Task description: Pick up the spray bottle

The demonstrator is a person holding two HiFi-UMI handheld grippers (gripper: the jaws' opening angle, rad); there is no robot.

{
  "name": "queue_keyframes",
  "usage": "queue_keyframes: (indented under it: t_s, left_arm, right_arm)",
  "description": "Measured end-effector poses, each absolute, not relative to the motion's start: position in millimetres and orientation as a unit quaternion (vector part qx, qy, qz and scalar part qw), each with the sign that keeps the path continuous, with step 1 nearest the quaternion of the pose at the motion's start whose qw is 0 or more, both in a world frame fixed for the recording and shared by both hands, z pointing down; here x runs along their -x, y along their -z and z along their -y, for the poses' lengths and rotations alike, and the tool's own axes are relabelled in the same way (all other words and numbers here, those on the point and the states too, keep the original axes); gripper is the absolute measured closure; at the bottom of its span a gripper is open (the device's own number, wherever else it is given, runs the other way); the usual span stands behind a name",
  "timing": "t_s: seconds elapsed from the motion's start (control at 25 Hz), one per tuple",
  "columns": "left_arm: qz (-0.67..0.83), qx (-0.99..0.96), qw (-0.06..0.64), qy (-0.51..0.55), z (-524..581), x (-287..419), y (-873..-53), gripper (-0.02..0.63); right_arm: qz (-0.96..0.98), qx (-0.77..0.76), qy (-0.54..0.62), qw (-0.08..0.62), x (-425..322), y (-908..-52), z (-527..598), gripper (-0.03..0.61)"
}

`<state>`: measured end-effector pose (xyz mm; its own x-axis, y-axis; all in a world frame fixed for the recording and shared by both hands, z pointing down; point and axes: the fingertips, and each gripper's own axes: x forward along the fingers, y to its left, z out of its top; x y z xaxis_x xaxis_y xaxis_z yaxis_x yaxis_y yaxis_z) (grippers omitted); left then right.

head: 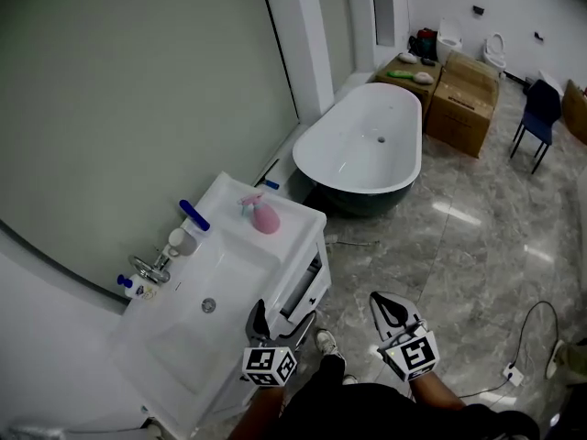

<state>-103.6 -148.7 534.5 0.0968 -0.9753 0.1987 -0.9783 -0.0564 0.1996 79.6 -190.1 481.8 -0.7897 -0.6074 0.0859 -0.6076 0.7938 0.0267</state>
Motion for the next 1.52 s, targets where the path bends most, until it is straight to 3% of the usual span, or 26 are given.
queue_keyframes:
  t_s: [0.84,1.52]
  left_arm:
    - [0.664,-0.726,0.179,-0.019,280.1,184.6,-559.3,0.08]
    - [0.687,-0.701,0.182,-0.058,368.6,232.7,-590.8,0.118]
  right_arm:
    - [0.96,-0.267,0.001,0.086,45.7,-503.8,333.6,0.58]
    - [0.971,-0.215,0.01,0.099,95.4,-507.7,428.0,0.58]
